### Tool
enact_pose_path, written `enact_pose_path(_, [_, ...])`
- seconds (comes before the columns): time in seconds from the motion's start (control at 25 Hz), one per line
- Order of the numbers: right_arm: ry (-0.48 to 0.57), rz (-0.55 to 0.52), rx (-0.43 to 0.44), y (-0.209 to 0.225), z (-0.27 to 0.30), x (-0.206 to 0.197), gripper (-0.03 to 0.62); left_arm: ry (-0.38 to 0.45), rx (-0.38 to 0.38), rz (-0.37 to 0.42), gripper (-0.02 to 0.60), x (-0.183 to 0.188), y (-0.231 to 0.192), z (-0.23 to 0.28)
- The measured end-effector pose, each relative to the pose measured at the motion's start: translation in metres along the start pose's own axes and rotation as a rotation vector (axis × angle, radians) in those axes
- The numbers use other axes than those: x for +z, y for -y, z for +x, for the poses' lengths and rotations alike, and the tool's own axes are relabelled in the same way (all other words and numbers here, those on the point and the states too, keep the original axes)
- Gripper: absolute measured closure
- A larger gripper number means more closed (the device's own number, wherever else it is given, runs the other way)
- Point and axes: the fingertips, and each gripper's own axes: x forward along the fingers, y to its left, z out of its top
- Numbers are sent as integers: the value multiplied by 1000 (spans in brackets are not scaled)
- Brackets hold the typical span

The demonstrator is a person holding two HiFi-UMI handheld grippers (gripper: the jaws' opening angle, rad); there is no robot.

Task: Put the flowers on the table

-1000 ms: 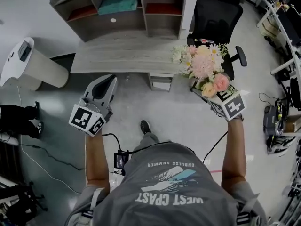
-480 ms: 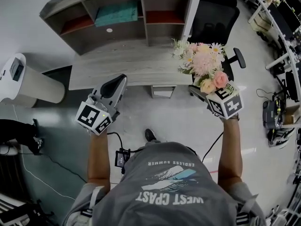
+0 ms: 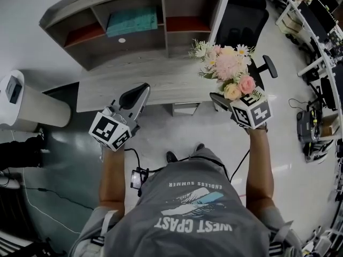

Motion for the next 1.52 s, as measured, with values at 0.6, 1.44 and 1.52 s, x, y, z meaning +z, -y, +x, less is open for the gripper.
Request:
enact_pose_path(0.6, [-28,4,61,54,68,3,237,-56,65,3,557,-17,-39,42])
enact_pose_path(1.44, [-42,34,87,150,180,0,237,-137,97,-65,557,-64,-89,131])
enact_pose_path(1.52, [-36,39,89,155,189,-1,237,-145,102,-71,557,-69,-92,135])
